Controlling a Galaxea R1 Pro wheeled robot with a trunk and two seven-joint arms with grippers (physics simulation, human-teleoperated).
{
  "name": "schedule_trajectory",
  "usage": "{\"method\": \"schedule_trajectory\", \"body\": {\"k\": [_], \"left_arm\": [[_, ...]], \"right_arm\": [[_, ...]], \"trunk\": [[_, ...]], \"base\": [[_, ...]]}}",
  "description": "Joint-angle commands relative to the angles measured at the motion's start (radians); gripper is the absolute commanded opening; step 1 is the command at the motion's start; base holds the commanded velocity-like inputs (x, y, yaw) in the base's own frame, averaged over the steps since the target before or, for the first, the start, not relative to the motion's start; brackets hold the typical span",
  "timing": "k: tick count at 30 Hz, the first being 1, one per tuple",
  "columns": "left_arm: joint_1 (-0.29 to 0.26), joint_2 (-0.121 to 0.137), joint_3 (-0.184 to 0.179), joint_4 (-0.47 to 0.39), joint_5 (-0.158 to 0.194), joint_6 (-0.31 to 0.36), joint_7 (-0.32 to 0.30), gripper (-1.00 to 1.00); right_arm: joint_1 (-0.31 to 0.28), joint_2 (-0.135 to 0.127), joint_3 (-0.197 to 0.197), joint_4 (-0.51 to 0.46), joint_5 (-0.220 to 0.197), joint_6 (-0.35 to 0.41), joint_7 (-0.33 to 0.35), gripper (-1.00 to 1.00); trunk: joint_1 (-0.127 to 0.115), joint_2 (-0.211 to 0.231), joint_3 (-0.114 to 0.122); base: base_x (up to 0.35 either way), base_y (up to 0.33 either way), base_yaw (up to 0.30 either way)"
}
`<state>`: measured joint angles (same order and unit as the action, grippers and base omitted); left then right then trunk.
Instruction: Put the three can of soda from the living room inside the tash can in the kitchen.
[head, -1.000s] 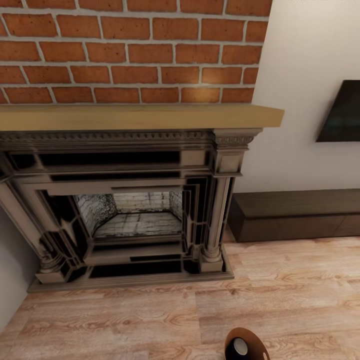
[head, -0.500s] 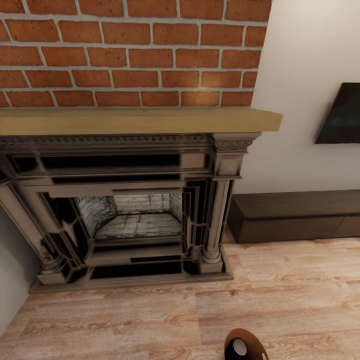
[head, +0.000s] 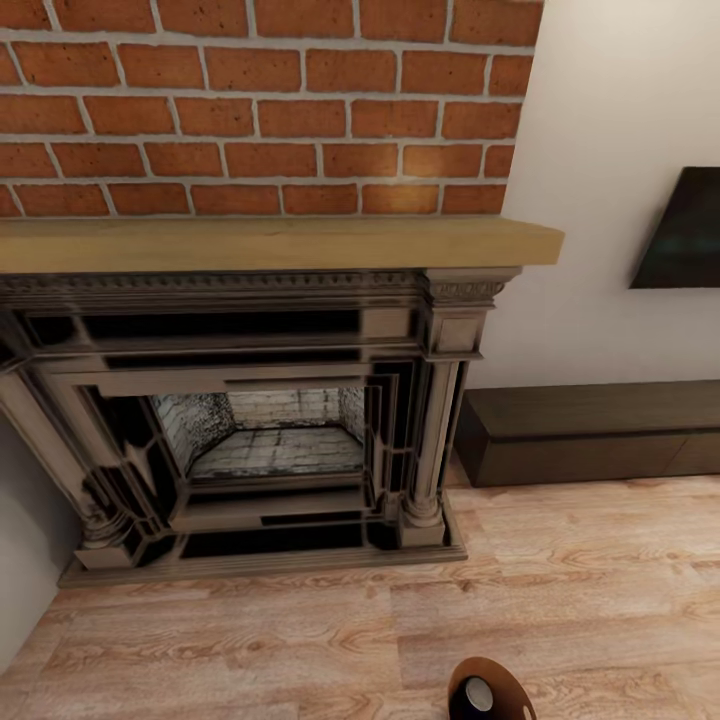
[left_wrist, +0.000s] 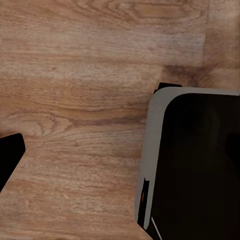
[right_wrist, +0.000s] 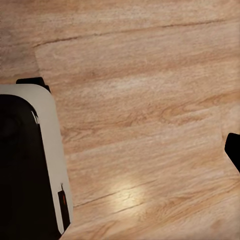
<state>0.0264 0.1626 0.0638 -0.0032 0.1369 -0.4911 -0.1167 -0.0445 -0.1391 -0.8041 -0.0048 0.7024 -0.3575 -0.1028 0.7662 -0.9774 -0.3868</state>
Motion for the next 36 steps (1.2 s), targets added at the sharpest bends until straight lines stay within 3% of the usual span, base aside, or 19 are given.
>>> {"method": "schedule_trajectory", "body": {"k": [1, 36], "left_arm": [[0.0, 0.0, 0.0, 0.0, 0.0, 0.0, 0.0, 1.0], [0.0, -0.001, -0.001, -0.001, -0.002, 0.0, 0.0, 1.0]], "right_arm": [[0.0, 0.0, 0.0, 0.001, 0.0, 0.0, 0.0, 1.0], [0.0, 0.001, 0.0, 0.003, 0.0, 0.001, 0.0, 1.0]], "trunk": [[0.0, 0.0, 0.0], [0.0, 0.0, 0.0]], "base": [[0.0, 0.0, 0.0], [0.0, 0.0, 0.0]]}}
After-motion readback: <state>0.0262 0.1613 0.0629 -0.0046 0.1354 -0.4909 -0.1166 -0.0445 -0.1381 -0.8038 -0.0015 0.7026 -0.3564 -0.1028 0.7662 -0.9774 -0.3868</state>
